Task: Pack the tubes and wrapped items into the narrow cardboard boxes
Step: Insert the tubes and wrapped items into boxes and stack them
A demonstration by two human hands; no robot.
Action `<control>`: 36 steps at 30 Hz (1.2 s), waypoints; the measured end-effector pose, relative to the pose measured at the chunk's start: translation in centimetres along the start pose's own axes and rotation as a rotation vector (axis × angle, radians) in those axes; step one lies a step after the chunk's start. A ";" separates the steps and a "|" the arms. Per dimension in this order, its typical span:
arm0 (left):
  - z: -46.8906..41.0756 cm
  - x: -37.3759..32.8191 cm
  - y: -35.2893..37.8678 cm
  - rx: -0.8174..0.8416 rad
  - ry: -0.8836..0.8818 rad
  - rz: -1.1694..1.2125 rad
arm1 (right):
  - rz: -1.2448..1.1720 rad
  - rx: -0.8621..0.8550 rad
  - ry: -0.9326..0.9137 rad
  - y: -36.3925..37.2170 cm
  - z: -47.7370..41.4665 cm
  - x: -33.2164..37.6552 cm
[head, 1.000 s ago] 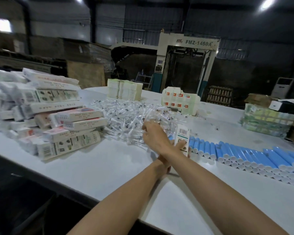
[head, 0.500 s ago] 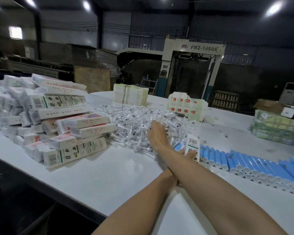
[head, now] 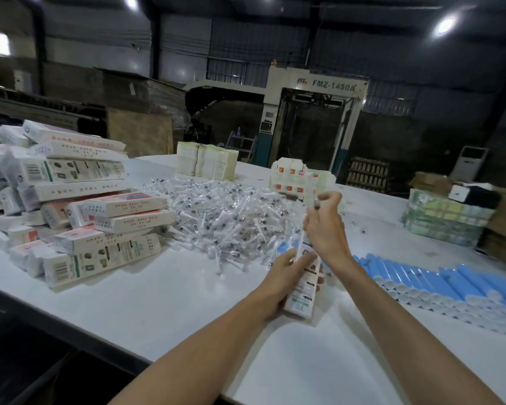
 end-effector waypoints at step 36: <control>1.0 -1.4 1.7 0.176 0.088 -0.059 | 0.300 0.385 -0.325 -8.6 1.0 0.0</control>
Point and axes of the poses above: each hand's wrist, its own z-axis away from the middle knuckle, its own y-axis out of the palm, x = y × z, the point moved 3 cm from there along -z, towards the middle knuckle, and after that the axes turned 4 degrees about -y, right-handed, at the moved point
